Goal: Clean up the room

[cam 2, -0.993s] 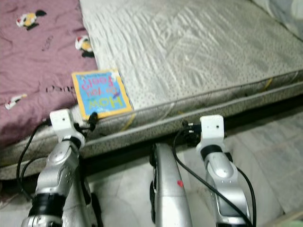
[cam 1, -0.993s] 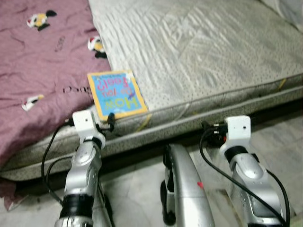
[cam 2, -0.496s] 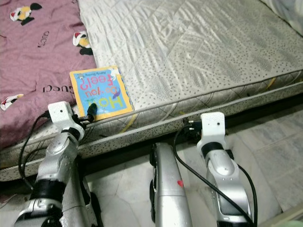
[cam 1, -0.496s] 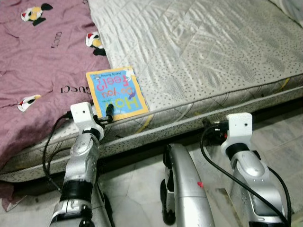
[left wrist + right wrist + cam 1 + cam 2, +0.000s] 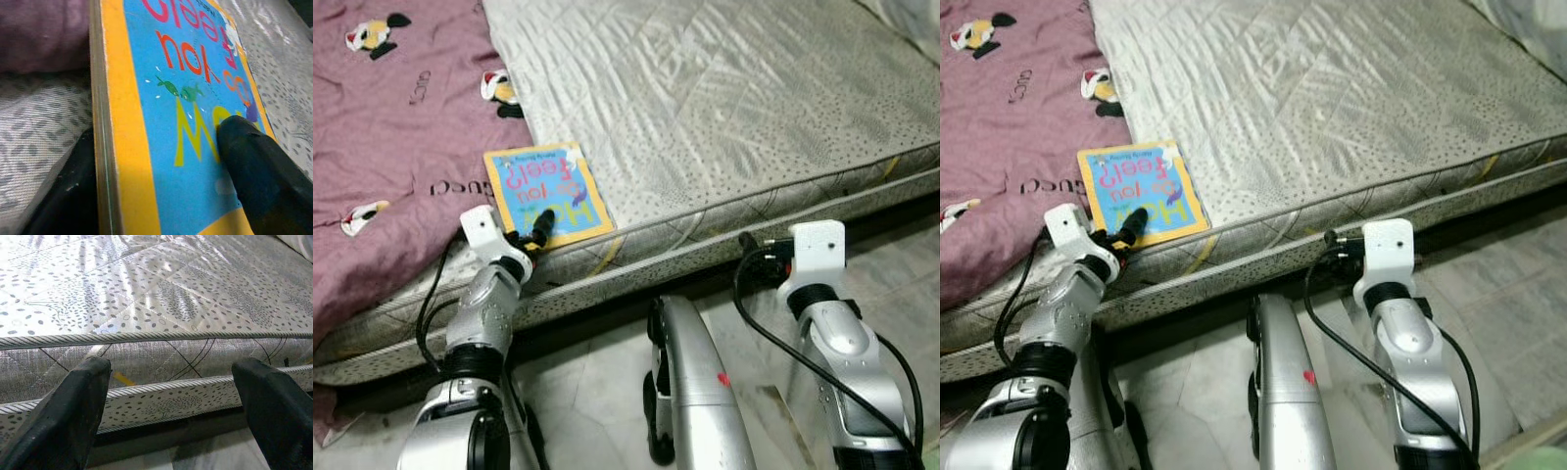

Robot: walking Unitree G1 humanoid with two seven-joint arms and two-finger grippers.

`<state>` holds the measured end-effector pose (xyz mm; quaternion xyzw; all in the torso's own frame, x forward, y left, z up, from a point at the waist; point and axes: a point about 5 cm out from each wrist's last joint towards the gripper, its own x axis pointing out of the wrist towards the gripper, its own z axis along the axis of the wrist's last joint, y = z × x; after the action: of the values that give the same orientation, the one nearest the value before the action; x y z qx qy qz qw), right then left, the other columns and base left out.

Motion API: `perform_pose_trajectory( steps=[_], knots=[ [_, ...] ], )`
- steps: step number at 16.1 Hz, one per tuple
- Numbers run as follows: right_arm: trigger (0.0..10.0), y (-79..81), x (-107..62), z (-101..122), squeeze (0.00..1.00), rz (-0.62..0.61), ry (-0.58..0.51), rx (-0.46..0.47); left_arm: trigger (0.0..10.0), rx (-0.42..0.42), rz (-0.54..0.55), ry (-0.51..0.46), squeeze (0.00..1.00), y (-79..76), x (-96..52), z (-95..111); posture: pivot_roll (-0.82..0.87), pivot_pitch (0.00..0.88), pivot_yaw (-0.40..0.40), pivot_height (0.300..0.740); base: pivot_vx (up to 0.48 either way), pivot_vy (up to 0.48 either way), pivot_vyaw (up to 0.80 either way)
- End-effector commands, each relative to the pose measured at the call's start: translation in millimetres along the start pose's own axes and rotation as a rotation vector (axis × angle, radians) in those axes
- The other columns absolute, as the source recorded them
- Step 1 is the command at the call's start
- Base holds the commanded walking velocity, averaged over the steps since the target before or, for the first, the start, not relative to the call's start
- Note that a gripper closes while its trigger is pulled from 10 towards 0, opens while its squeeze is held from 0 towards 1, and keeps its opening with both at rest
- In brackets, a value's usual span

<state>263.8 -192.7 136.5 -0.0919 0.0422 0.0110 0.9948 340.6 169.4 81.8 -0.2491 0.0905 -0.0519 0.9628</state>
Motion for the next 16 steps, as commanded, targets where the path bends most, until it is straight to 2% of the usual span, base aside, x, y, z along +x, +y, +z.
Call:
perform_pose_trajectory(
  steps=[1, 9, 13, 16],
  knots=[
    [10.0, -0.3, 0.0, -4, 0.0, -0.004, 0.014, -0.007, 0.0, -0.014, 0.003, 0.046, 0.0, 1.9, -1.4, -9, -0.24, 0.154, -0.059, 0.475, 0.0, 0.0, 0.0],
    [10.0, 8.7, 16.7, 0, 0.0, -0.009, -0.026, 0.022, 0.0, 0.001, 0.037, 0.051, 0.0, 14.5, 0.1, -2, -0.2, 0.108, -0.041, 0.475, 0.0, 0.0, 0.0],
    [10.0, 10.6, 23.3, 0, 0.0, -0.009, -0.037, 0.029, 0.0, 0.0, 0.04, 0.051, 0.0, 13.5, 2.3, 3, -0.17, 0.092, -0.049, 0.475, 0.0, 0.0, 0.0],
    [10.0, 17.8, 30.6, 2, 0.0, 0.01, -0.053, 0.039, 0.0, 0.007, 0.034, 0.032, 0.0, 11.9, 3.8, 9, -0.15, 0.074, -0.051, 0.475, 0.0, 0.0, 0.0]
  ],
)
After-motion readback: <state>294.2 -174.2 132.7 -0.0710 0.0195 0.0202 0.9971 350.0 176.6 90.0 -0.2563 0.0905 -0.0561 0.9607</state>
